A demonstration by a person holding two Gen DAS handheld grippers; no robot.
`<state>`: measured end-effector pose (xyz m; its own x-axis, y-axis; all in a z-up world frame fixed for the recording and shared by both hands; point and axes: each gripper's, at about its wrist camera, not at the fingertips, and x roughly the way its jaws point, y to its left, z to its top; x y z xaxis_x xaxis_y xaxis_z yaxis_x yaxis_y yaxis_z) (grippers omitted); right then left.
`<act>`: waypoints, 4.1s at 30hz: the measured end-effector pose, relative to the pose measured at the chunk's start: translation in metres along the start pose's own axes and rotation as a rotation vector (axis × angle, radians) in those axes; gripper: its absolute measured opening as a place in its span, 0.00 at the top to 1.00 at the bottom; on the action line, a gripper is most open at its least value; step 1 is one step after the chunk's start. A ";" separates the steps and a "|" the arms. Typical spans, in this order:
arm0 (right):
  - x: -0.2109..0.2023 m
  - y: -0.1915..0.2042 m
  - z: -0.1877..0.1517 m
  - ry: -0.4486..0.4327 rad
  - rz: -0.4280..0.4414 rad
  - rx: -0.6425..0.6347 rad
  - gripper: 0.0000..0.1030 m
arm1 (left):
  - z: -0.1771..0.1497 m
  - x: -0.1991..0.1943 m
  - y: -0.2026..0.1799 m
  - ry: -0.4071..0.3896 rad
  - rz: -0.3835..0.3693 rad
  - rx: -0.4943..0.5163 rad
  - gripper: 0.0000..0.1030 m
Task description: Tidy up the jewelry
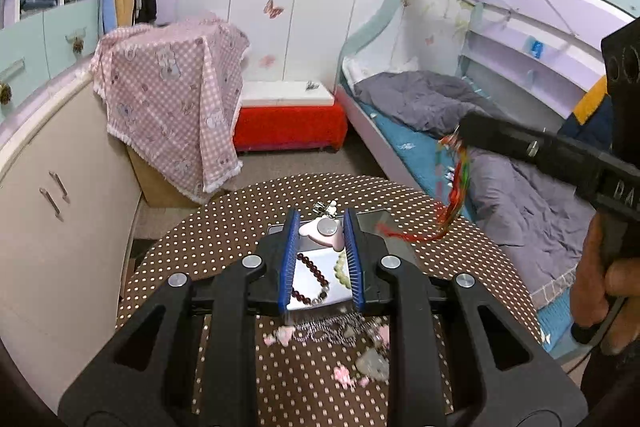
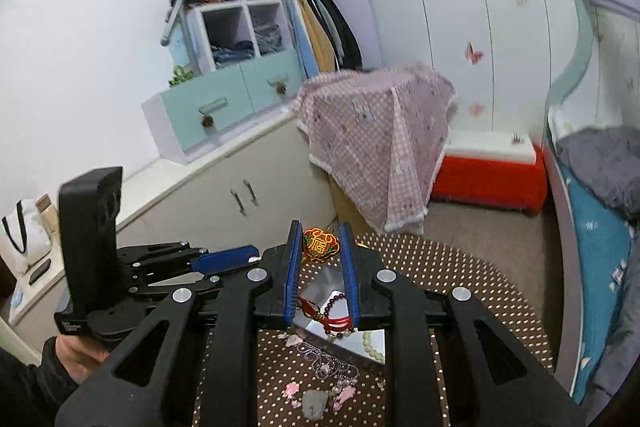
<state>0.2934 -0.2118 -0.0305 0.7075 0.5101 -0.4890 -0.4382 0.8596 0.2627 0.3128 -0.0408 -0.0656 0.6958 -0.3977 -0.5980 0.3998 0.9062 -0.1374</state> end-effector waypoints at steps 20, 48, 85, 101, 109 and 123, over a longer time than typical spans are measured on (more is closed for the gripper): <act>-0.006 -0.033 -0.027 -0.032 -0.202 0.148 0.07 | -0.014 -0.027 0.032 -0.085 0.203 -0.114 0.07; -0.037 0.009 -0.119 0.070 -0.270 0.093 0.08 | -0.106 -0.038 -0.010 0.022 0.213 -0.070 0.07; 0.036 -0.016 -0.167 0.282 -0.250 0.070 0.31 | -0.157 0.030 -0.024 0.249 0.181 -0.010 0.26; 0.051 0.007 -0.179 0.330 -0.223 -0.051 0.90 | -0.161 0.024 -0.034 0.241 0.087 0.006 0.78; 0.011 -0.011 -0.166 0.259 -0.175 0.043 0.90 | -0.150 0.009 -0.022 0.192 0.031 -0.039 0.78; -0.033 -0.003 -0.092 0.101 -0.102 0.023 0.90 | -0.092 -0.038 -0.016 0.037 0.040 -0.020 0.78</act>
<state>0.2202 -0.2340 -0.0913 0.6876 0.4157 -0.5953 -0.3532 0.9078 0.2260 0.2253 -0.0266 -0.1135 0.6881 -0.3558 -0.6324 0.3597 0.9242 -0.1285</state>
